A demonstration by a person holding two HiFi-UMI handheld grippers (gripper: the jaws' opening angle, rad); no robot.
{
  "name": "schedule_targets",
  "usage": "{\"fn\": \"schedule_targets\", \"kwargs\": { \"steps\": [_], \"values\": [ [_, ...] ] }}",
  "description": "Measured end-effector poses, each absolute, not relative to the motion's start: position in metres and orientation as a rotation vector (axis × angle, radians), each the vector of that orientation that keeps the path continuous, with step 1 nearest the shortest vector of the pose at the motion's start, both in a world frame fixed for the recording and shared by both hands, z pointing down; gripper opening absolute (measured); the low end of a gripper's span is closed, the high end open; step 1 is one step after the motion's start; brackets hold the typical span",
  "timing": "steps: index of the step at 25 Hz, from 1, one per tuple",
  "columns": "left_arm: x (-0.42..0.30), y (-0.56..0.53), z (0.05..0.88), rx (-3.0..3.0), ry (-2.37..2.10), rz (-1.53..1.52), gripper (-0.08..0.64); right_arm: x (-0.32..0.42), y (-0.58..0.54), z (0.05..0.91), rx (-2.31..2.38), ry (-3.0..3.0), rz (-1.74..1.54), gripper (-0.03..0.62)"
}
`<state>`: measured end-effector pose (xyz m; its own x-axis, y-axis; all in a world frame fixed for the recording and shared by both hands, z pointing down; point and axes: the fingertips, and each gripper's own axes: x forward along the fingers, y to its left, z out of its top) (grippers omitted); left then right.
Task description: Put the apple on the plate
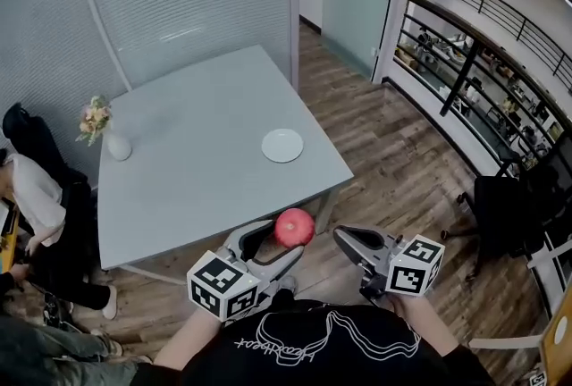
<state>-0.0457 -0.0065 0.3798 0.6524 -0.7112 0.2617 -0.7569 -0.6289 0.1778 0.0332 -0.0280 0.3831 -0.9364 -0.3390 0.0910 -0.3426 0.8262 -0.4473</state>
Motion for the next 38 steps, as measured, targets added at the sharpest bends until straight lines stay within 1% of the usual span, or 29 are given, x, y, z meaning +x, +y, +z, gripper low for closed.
{"fn": "schedule_targets", "kwargs": {
  "steps": [8, 20, 38],
  "values": [
    [-0.081, -0.091, 0.391, 2.600, -1.116, 0.302, 0.286, -0.001, -0.111, 0.391, 0.653, -2.985, 0.817, 0.009],
    [-0.107, -0.191, 0.432, 2.563, -1.038, 0.367, 0.287, -0.017, -0.197, 0.429, 0.784, -2.898, 0.946, 0.009],
    [-0.134, -0.305, 0.473, 2.601, -1.109, 0.482, 0.287, -0.017, -0.256, 0.478, 0.933, -2.790, 1.090, 0.009]
  ]
}}
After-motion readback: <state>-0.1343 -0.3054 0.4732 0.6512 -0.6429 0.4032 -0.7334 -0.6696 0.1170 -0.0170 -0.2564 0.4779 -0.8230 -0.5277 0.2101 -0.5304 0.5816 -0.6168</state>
